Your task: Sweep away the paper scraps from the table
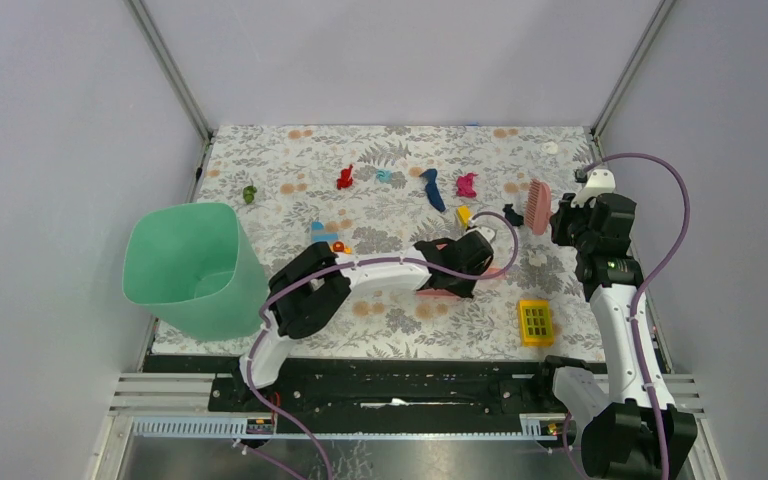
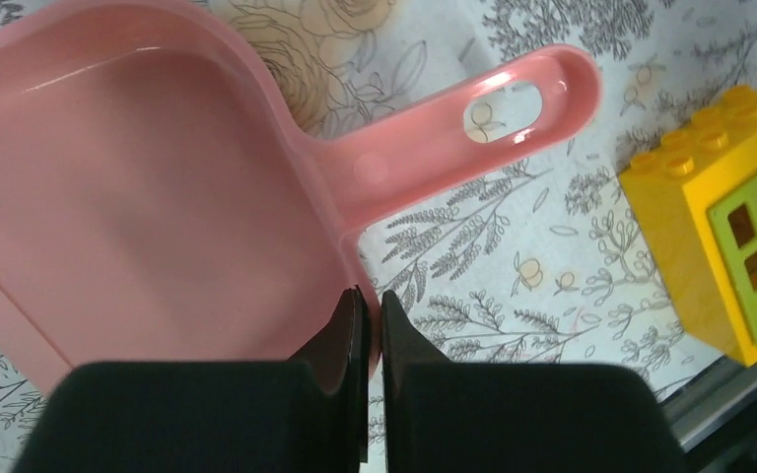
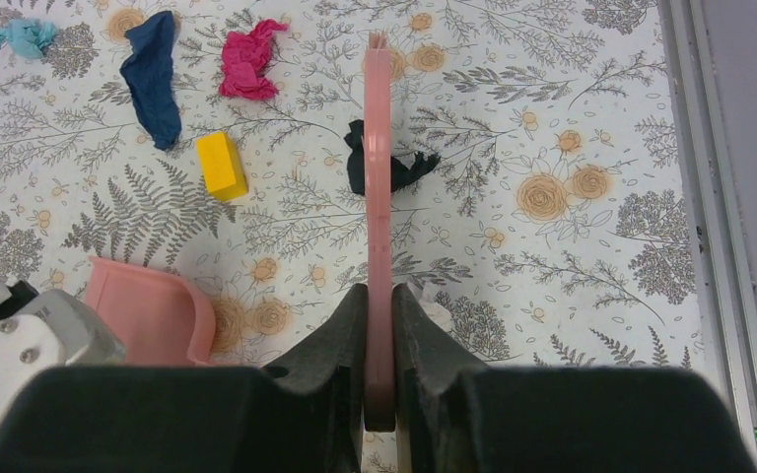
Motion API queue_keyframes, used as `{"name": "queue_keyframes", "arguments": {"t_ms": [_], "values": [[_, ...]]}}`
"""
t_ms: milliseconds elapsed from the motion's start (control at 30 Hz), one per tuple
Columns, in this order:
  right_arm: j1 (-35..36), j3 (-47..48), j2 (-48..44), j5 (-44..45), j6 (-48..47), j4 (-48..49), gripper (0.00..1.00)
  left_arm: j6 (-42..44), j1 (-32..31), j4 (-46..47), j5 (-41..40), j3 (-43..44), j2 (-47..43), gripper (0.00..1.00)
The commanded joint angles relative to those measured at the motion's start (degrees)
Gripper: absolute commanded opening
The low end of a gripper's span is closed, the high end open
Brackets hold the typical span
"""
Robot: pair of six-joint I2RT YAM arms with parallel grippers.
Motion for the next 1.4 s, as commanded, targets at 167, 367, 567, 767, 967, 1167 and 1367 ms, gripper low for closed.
{"name": "queue_keyframes", "arguments": {"t_ms": [167, 367, 567, 767, 967, 1167, 1367], "values": [[-0.21, 0.17, 0.24, -3.03, -0.85, 2.37, 0.00, 27.36, -5.73, -4.10, 15.01, -10.07, -14.31, 0.00], [-0.19, 0.36, -0.11, -3.88, -0.81, 2.06, 0.00, 51.60, -8.14, -8.66, 15.02, -23.30, -26.80, 0.05], [-0.19, 0.07, 0.09, -4.44, -0.95, 2.00, 0.00, 60.67, -7.86, -8.95, 2.19, -23.95, -24.86, 0.27], [-0.27, 0.05, -0.33, -4.54, -0.98, 1.62, 0.00, 53.32, -6.59, -7.71, -7.45, -20.32, -20.97, 0.43], [-0.25, 0.16, 0.38, -5.51, -1.03, 1.59, 0.00, 23.84, -6.71, -11.25, -12.92, -16.39, -25.76, 0.59], [-0.20, 0.66, 0.68, -7.24, -1.09, 1.07, 0.00, -9.58, -5.99, -8.36, -27.14, -26.41, -35.02, 0.59], [-0.21, -0.08, -1.72, -8.15, -1.02, 1.35, 0.00, -31.57, -5.75, 0.38, -25.14, -38.03, -39.26, 0.50]]}}
